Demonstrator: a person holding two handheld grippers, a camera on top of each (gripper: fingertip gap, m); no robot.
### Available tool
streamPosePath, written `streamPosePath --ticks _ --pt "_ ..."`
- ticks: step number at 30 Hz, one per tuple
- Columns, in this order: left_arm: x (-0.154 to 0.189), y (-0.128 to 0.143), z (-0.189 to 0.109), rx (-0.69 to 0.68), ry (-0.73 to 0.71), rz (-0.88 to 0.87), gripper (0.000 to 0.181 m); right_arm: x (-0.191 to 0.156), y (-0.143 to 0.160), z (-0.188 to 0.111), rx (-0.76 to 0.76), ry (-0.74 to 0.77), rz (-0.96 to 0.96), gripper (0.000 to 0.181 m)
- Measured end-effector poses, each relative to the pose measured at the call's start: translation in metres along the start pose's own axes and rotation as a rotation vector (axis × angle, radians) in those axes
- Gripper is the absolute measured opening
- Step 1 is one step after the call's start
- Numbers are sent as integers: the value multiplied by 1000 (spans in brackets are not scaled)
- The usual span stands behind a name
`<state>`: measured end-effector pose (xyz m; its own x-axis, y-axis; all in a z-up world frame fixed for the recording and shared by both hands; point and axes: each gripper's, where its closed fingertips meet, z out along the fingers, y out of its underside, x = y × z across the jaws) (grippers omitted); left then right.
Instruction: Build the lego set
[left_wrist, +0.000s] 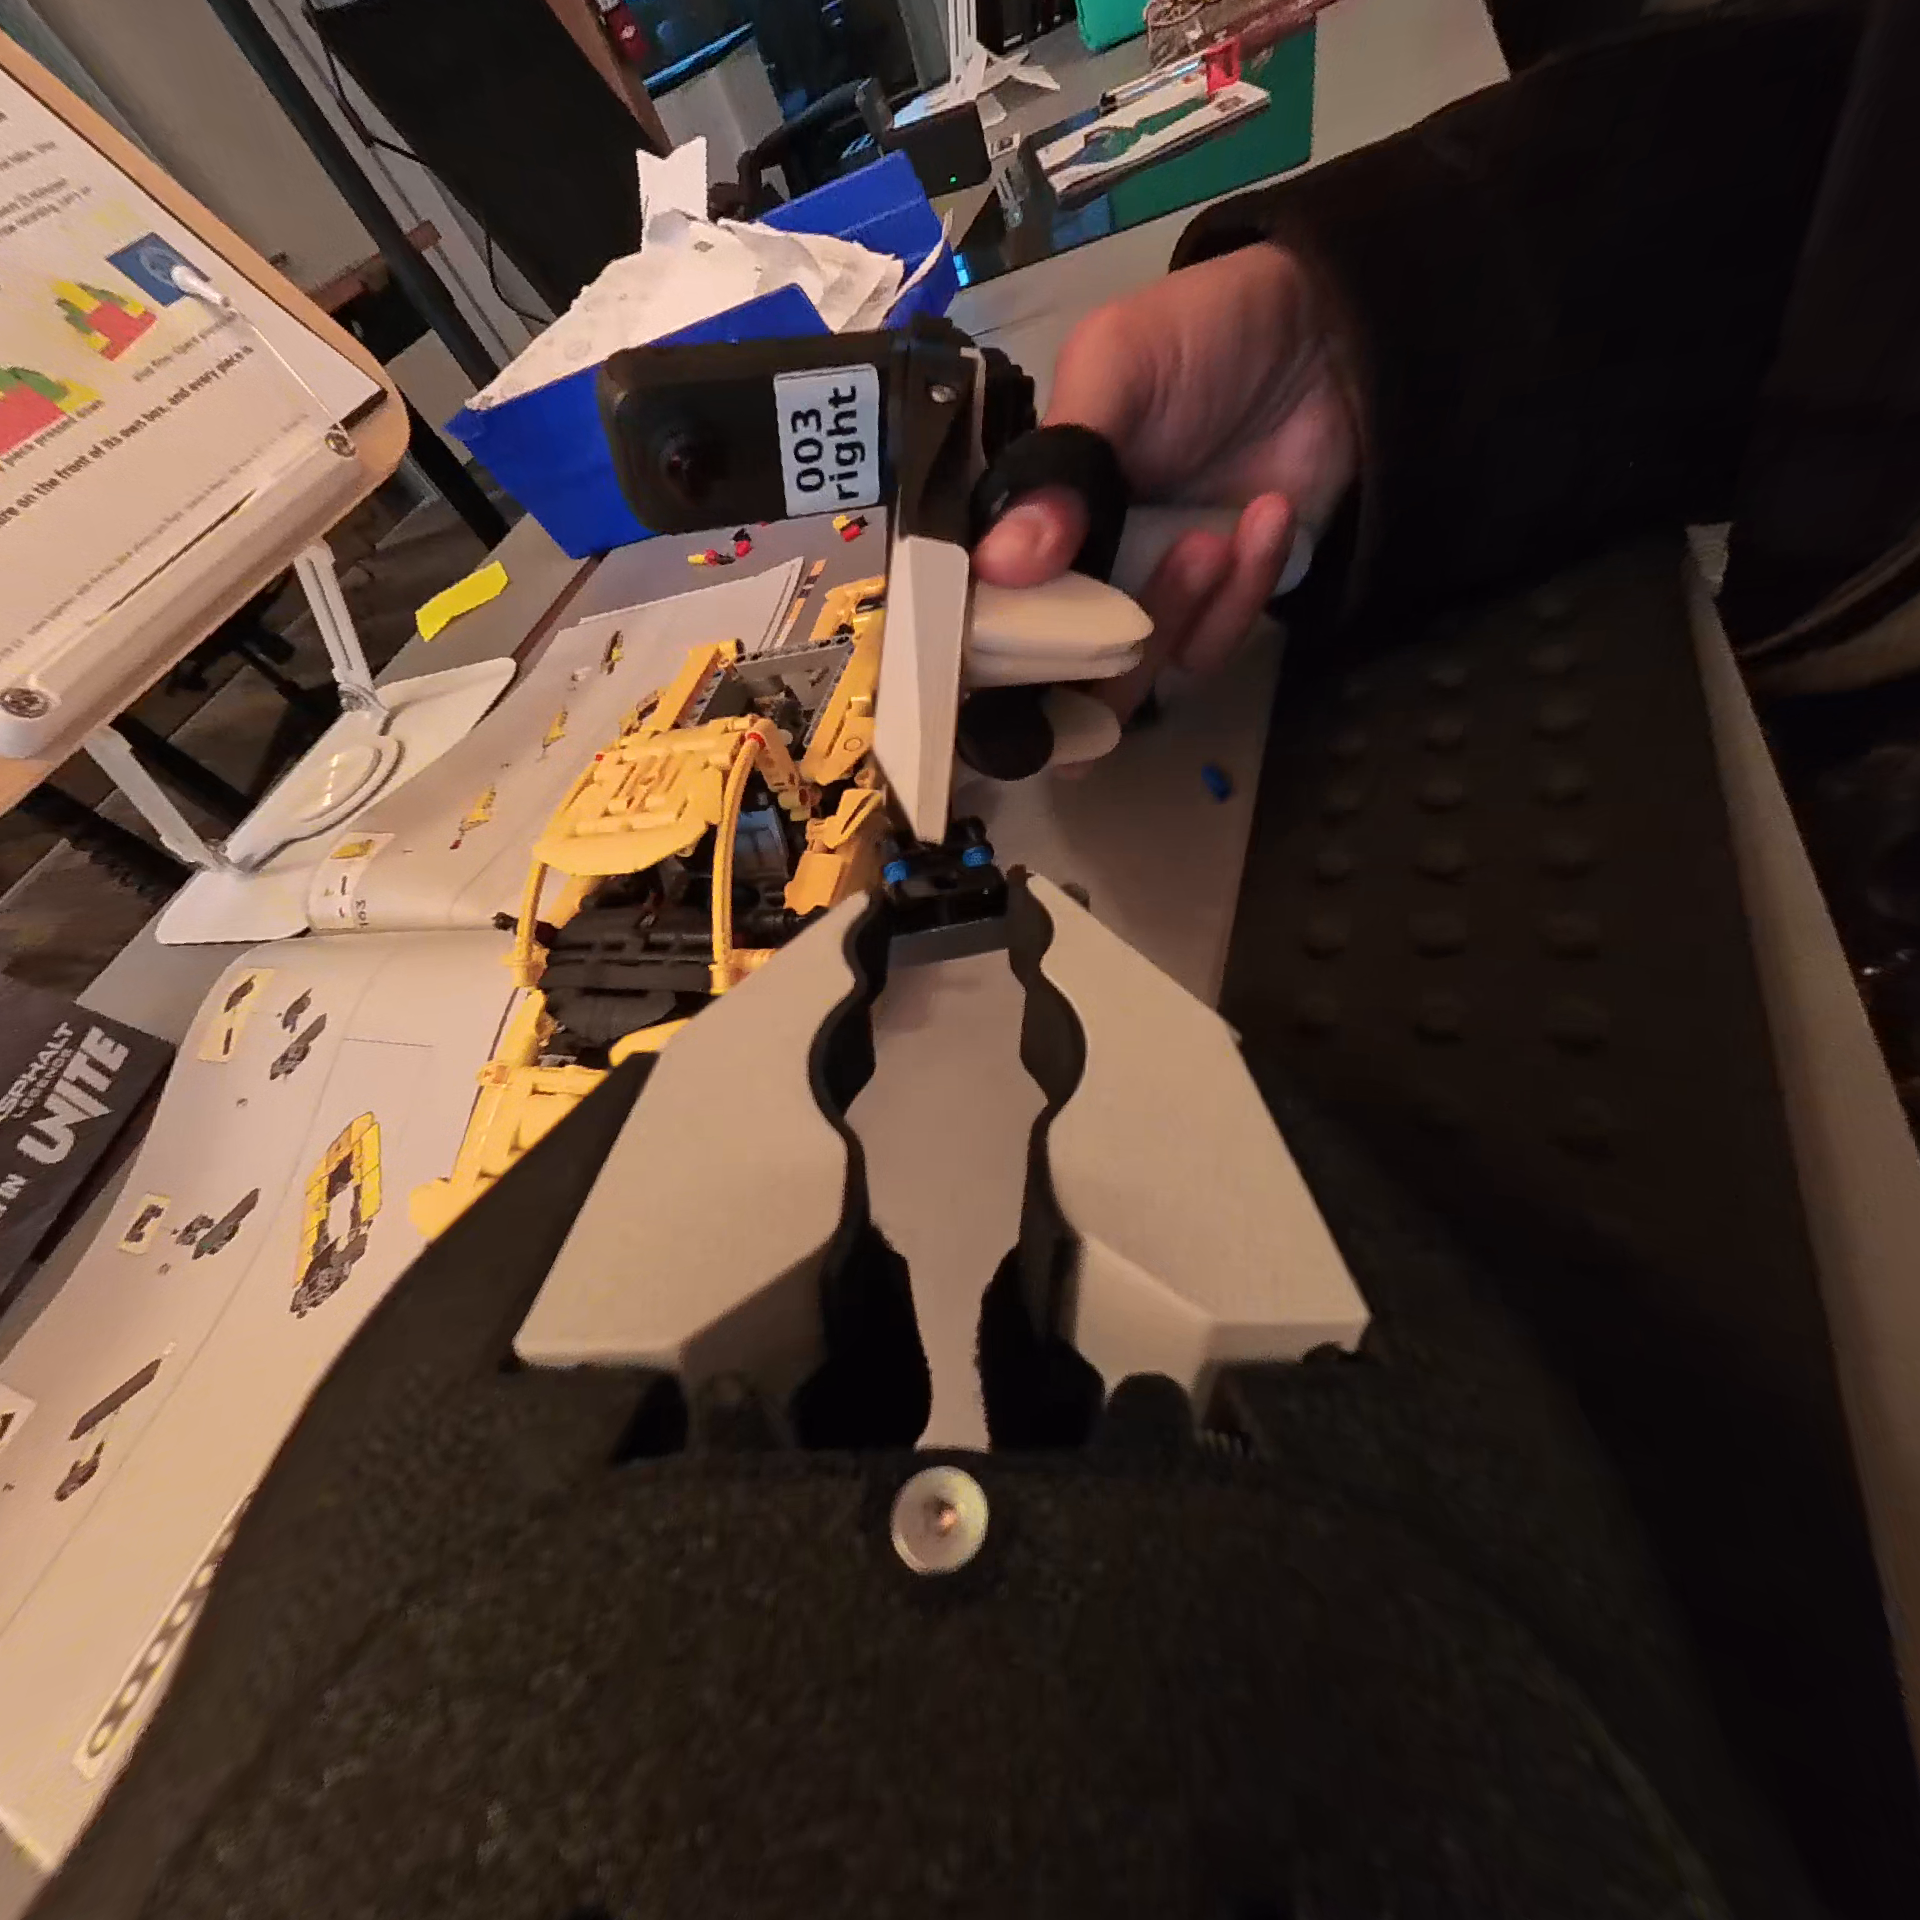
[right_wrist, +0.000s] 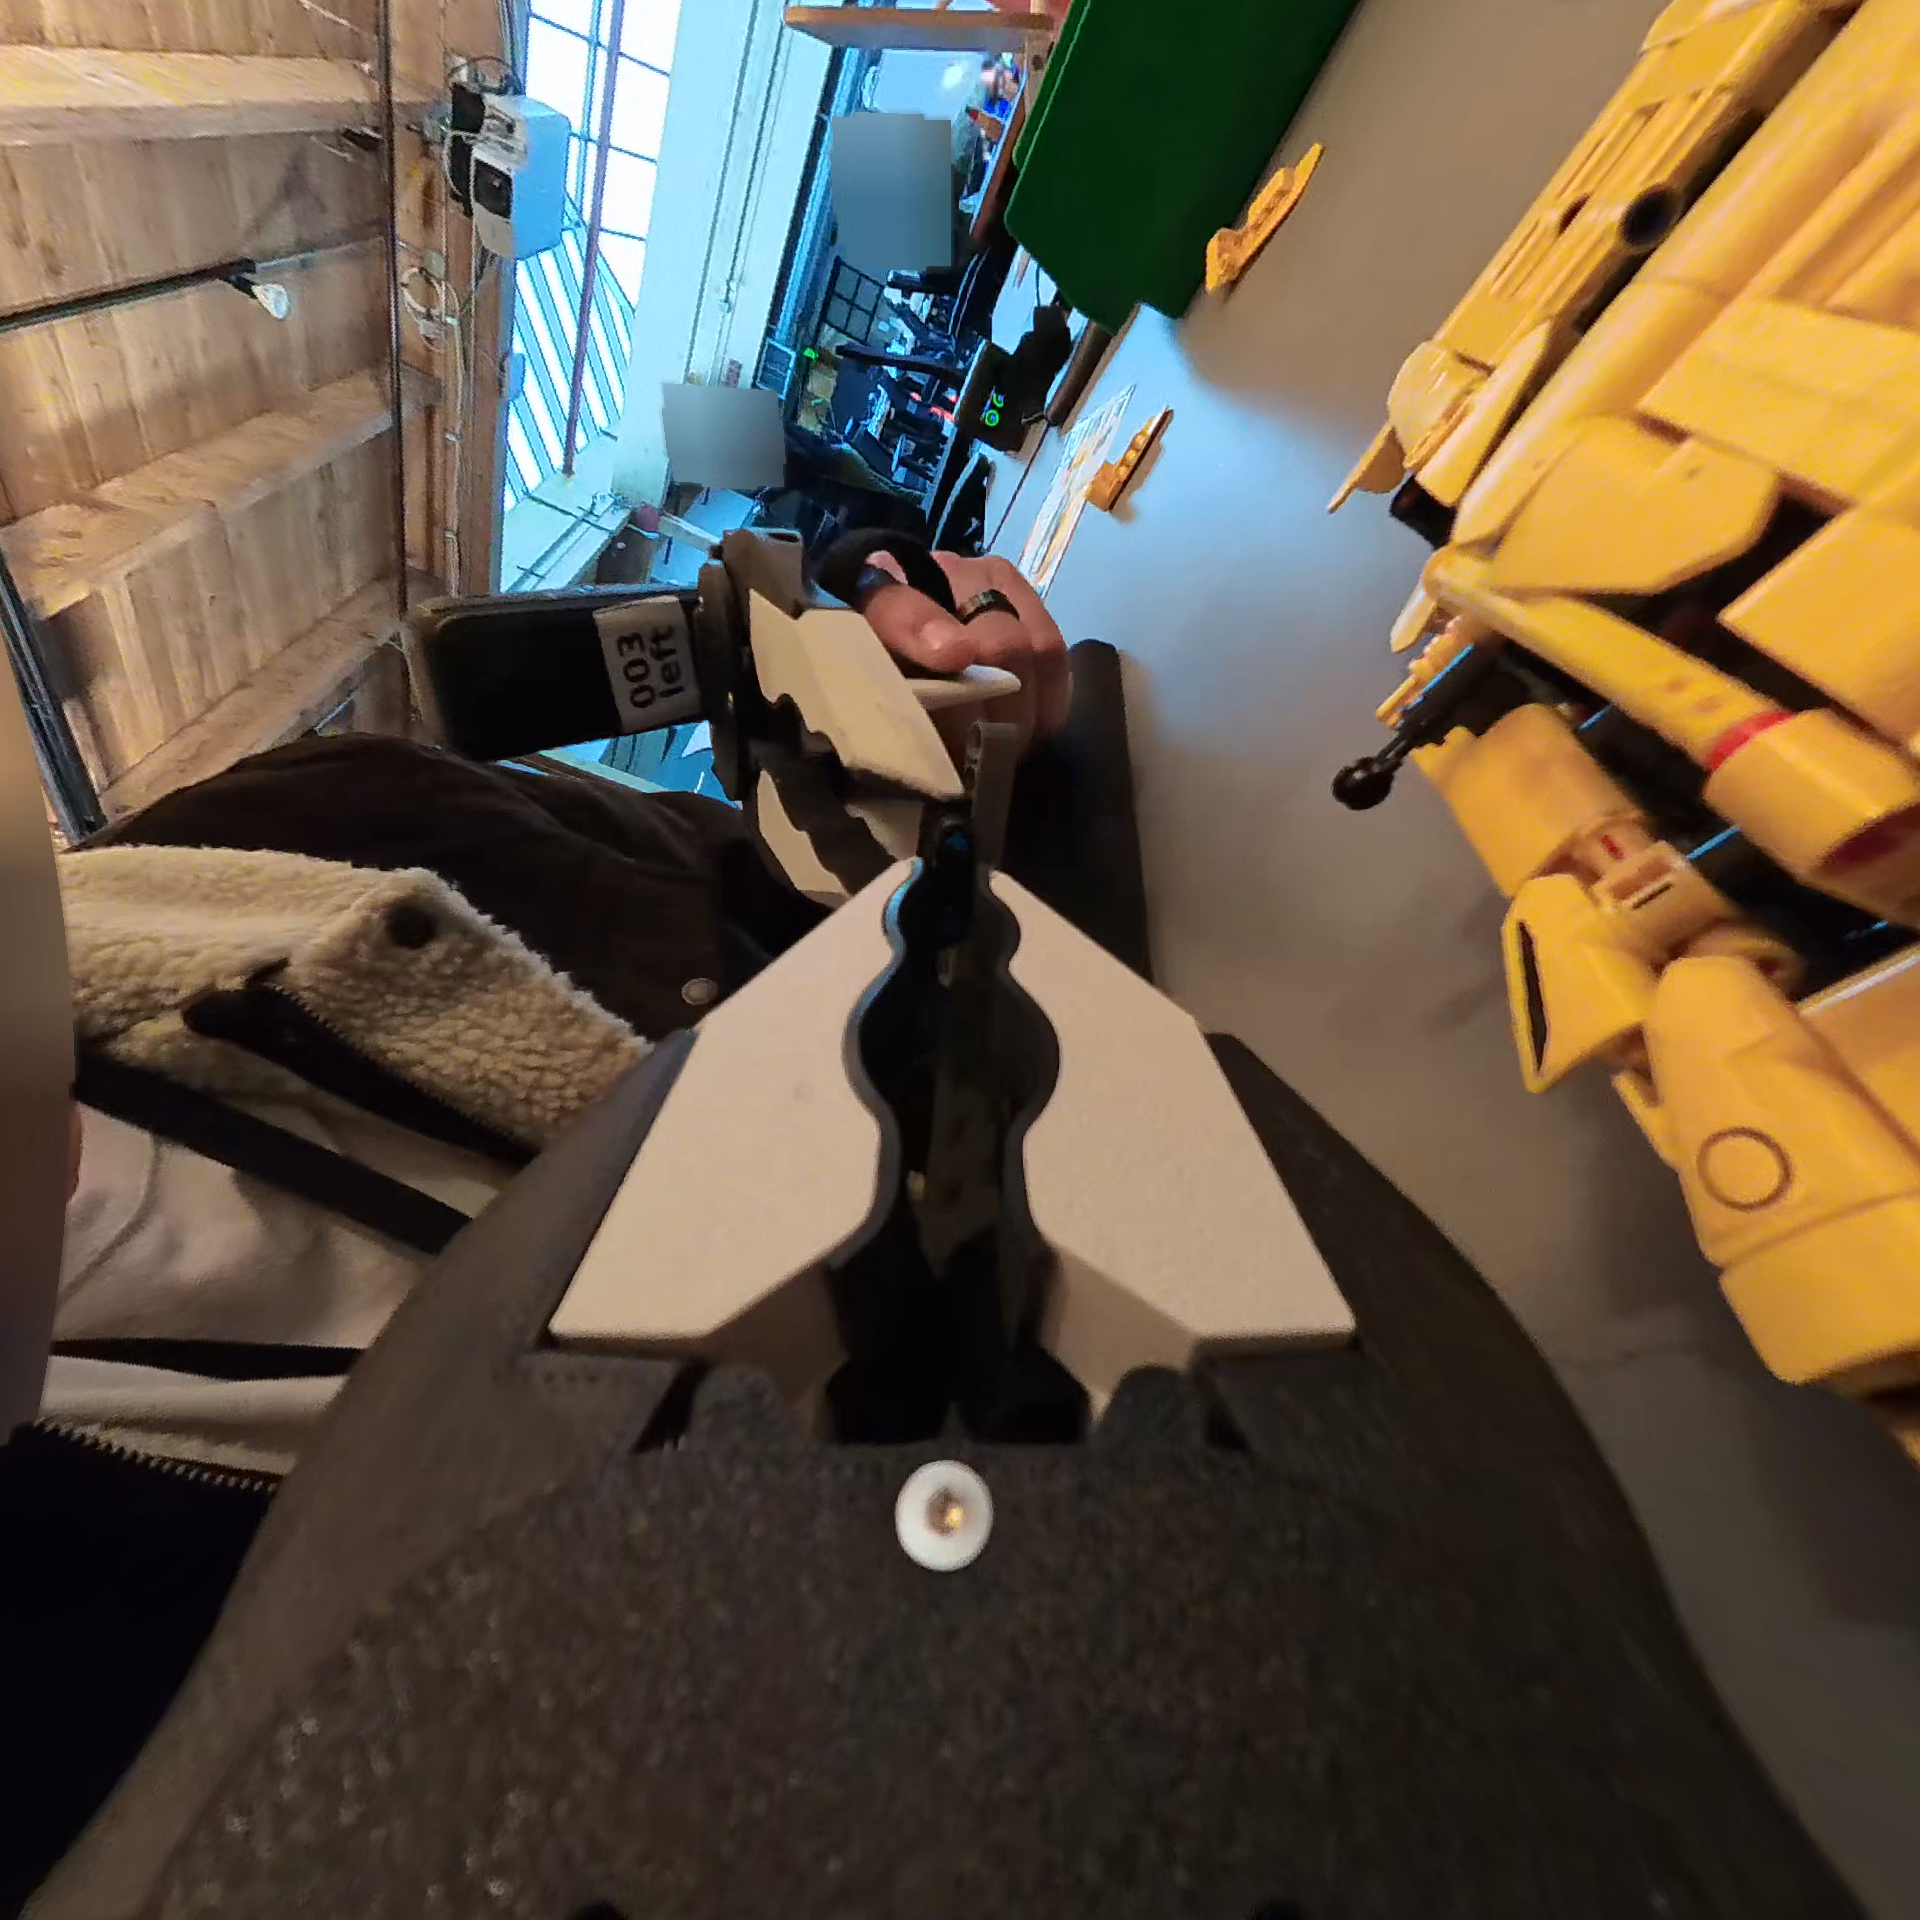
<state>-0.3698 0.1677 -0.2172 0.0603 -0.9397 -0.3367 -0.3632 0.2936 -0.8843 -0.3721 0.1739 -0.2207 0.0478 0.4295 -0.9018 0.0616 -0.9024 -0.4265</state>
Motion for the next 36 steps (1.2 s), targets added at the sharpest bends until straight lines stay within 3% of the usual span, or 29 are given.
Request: streamPosePath --ticks 16,21,26,36 --pt "-3 -63 -25 365 19 -74 22 -64 -8 -3 46 -478 105 7" --pt "-3 -65 -24 358 -13 -31 23 -63 -10 -4 63 -469 104 7" --pt "-11 -42 -10 202 -93 32 22 -38 -15 -6 103 -252 25 6" --pt "-13 -42 -10 196 -134 49 22 -37 -18 -5 119 -312 122 7"
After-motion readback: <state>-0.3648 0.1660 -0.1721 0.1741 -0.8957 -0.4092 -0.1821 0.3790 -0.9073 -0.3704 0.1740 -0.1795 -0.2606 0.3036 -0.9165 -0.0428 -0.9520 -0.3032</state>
